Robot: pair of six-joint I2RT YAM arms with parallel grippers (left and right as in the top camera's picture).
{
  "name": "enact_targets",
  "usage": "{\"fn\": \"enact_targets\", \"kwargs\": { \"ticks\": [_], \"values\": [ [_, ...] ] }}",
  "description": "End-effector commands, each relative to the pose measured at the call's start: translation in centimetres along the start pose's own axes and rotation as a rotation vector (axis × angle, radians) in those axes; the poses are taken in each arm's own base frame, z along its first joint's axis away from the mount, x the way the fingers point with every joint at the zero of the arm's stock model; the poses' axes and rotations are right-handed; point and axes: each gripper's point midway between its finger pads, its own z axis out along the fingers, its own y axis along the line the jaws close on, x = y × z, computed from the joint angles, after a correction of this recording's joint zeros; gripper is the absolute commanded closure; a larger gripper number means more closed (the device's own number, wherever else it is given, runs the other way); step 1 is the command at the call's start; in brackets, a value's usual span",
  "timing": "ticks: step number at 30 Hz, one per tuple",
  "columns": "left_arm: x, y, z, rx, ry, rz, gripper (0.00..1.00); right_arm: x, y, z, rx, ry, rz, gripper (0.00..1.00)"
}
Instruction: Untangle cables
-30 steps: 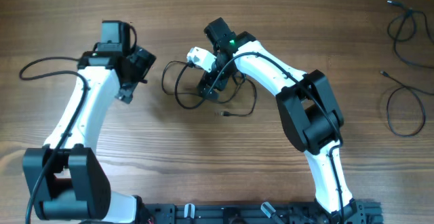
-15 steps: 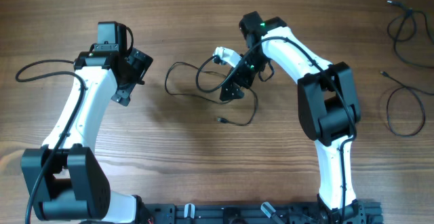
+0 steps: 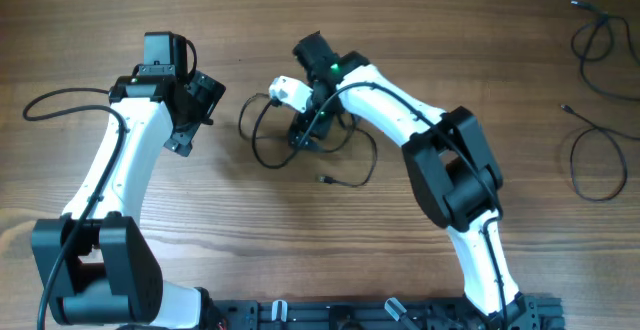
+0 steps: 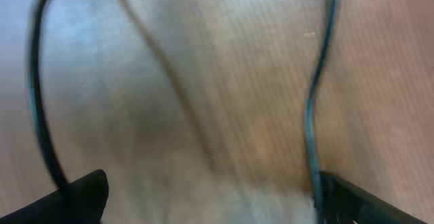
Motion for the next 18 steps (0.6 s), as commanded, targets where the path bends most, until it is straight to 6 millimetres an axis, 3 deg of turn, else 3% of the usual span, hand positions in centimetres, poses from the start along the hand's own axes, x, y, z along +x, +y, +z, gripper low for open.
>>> {"fn": "enact_targets", "kwargs": {
  "ticks": [1, 2, 3, 7, 13, 16, 18],
  "values": [
    [-0.3, 0.2, -0.2, -0.004, -0.016, -0.006, 0.0, 4.4, -2.0, 1.6, 0.132, 0.159, 0.135, 0.44],
    [-0.3, 0.3, -0.2, -0.004, -0.015, -0.006, 0.0, 4.4, -2.2, 1.5, 0.143, 0.16, 0.146, 0.79],
    [-0.3, 0.3, -0.2, -0.004, -0.015, -0.006, 0.0, 4.4, -3.0, 1.0, 0.176, 0.157, 0.189, 0.96],
    [-0.3, 0.3, -0.2, -0.004, -0.015, -0.007, 0.0, 3.3, -6.3, -2.5, 0.279, 0.119, 0.263, 0.96],
    [0.2, 0.2, -0.2, -0.006, -0.005, 0.004, 0.0, 0.1, -14.0, -15.4, 0.484, -0.161, 0.426, 0.96],
    [0.9, -0.3, -0.3, -0.001, 0.0, 0.027, 0.0, 1.0, -18.3, -20.6, 0.585, -0.268, 0.483, 0.96],
    [1.4, -0.6, -0.3, 0.002, 0.004, 0.043, 0.0, 3.3, -21.4, -23.2, 0.65, -0.309, 0.539, 0.96]
  ]
}}
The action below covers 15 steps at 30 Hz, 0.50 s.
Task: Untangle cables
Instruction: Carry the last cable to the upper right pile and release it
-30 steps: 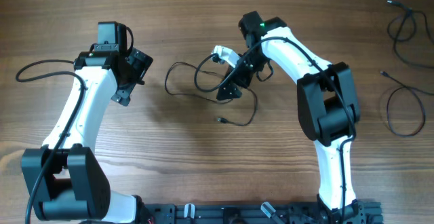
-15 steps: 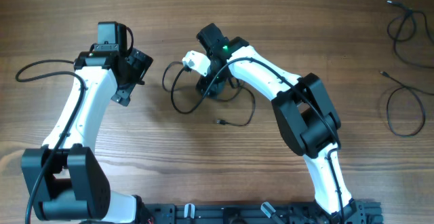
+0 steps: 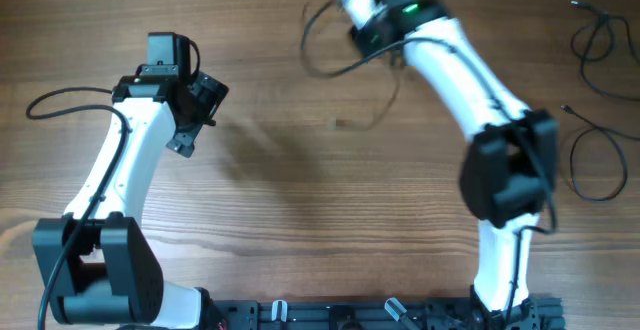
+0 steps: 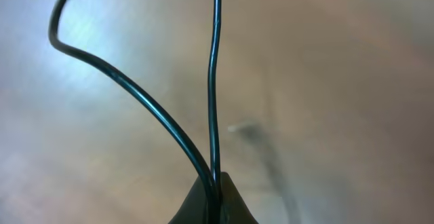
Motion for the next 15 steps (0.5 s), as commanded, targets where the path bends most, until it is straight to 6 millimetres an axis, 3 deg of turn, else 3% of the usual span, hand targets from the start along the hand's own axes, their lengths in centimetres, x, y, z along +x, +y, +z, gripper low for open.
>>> {"fn": "enact_targets", "kwargs": {
  "ticks": [1, 4, 9, 15],
  "values": [
    [0.8, -0.4, -0.3, 0.005, -0.004, 0.025, 0.0, -1.0, -8.1, -3.1, 0.13, -0.096, 0.122, 0.96],
    [0.8, -0.4, -0.3, 0.005, -0.004, 0.026, 0.0, -0.1, -13.0, -3.8, 0.194, -0.126, 0.185, 0.96],
    [0.7, -0.5, -0.3, 0.008, -0.006, 0.022, 0.0, -0.1, -18.7, -5.3, 0.291, -0.217, 0.239, 0.96],
    [0.7, -0.5, -0.3, 0.008, -0.006, 0.022, 0.0, -0.7, -22.4, -6.7, 0.367, -0.304, 0.258, 0.96]
  ]
}}
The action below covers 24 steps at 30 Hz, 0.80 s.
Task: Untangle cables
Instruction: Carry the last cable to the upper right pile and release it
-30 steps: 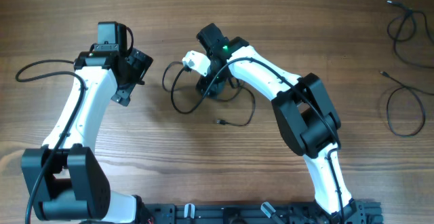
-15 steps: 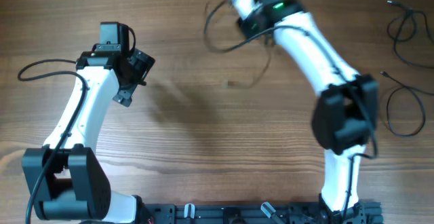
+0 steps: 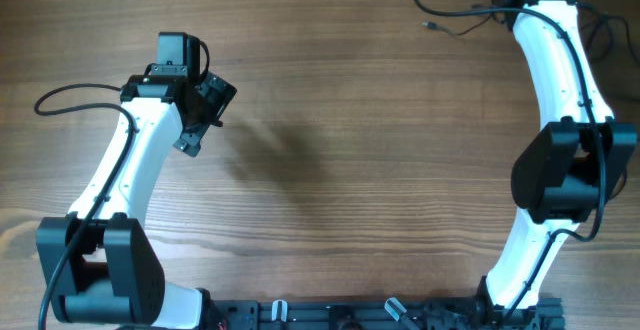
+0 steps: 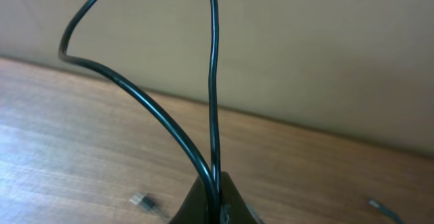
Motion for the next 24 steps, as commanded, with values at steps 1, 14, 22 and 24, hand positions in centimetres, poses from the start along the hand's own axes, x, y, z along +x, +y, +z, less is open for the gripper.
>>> {"fn": "enact_targets", "kwargs": {
  "ticks": [1, 14, 22, 24],
  "values": [
    [-0.2, 0.1, -0.2, 0.001, -0.013, -0.005, 0.0, -1.7, -1.6, -0.3, 0.036, -0.07, 0.021, 0.96],
    [-0.1, 0.1, -0.2, 0.002, -0.013, -0.005, 0.0, 8.1, -8.7, 6.6, 0.115, 0.082, 0.003, 0.96],
    [-0.1, 0.1, -0.2, 0.002, -0.013, -0.005, 0.0, 19.9, -5.8, 9.3, 0.012, 0.387, 0.039, 0.55],
    [-0.1, 0.1, -0.2, 0.002, -0.013, -0.005, 0.0, 19.0, -5.8, 9.0, 0.015, 0.371, 0.039, 0.0]
  ]
}}
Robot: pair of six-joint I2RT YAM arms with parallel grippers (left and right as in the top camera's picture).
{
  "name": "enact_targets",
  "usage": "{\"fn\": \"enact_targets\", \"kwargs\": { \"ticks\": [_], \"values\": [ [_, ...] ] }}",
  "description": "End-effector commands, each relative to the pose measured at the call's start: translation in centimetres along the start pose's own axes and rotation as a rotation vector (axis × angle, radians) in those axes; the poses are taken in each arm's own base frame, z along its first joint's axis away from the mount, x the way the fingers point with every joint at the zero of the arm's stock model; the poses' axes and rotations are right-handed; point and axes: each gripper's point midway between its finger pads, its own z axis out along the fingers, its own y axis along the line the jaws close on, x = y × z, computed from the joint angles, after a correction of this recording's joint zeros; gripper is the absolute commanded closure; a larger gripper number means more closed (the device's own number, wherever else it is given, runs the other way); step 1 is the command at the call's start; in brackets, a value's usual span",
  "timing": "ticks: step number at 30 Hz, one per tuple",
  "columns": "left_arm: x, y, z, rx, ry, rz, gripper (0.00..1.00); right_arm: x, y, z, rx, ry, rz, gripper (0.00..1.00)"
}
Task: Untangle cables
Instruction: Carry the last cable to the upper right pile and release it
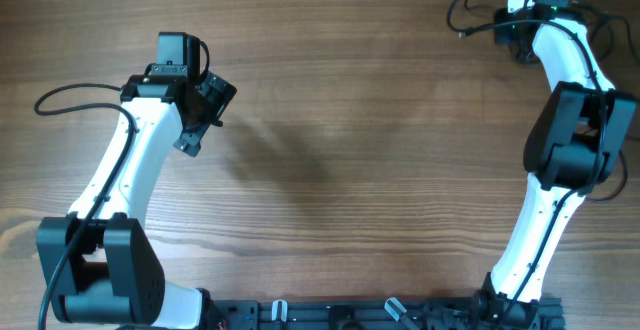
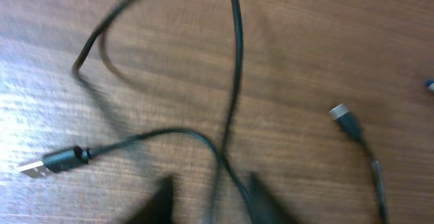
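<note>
A thin black cable [image 1: 472, 8] lies in loose loops on the wood at the back right. In the right wrist view the cable [image 2: 234, 95] runs down between the blurred fingers [image 2: 161, 197], with one USB plug [image 2: 47, 161] at the left. My right gripper [image 2: 210, 193] is open just above the table, astride the cable; overhead it shows as the right gripper [image 1: 517, 38]. My left gripper [image 1: 204, 118] hangs open over bare wood at the left, holding nothing.
Another plug [image 2: 346, 119] on its own lead lies to the right of the cable. More black cables [image 1: 603, 22] lie behind the right arm at the far right edge. The wooden table [image 1: 330, 170] spans the whole view.
My right gripper was shut on the cable, holding it lifted at the back right. Now the fingers are parted and the cable lies on the table there. The left arm has not moved.
My right gripper stood open over the cable tangle at mid-table. Then it was shut on a cable, lifted toward the back. Then it held the cable at the back right corner. Now it is open and the cable rests there.
</note>
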Motion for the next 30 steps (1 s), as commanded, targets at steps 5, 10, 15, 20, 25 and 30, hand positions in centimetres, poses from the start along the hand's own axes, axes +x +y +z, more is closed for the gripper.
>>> {"fn": "enact_targets", "kwargs": {
  "ticks": [5, 10, 15, 20, 25, 30],
  "values": [
    [-0.1, 0.1, -0.2, 0.0, -0.012, -0.005, 0.0, -4.5, 0.3, -5.0, -0.036, -0.119, 0.062, 0.0],
    [-0.1, 0.1, -0.2, 0.0, -0.012, -0.005, 0.0, -9.9, -1.2, -15.2, -0.012, -0.295, 0.072, 0.0],
    [-0.1, 0.1, -0.2, 0.0, -0.012, -0.005, 0.01, -11.8, -0.1, -24.5, -0.086, -0.406, 0.051, 0.0],
    [-0.1, 0.1, -0.2, 0.0, -0.012, -0.005, 0.0, -13.6, 1.8, -37.0, -0.179, -0.62, 0.024, 0.0],
    [-0.1, 0.1, -0.2, 0.0, -0.012, -0.005, 0.0, -15.6, 1.0, -47.3, -0.147, -0.879, 0.094, 0.0],
    [-0.1, 0.1, -0.2, 0.0, -0.012, -0.005, 0.0, -14.7, 1.3, -52.2, -0.166, -0.959, 0.158, 0.0]
  ]
}}
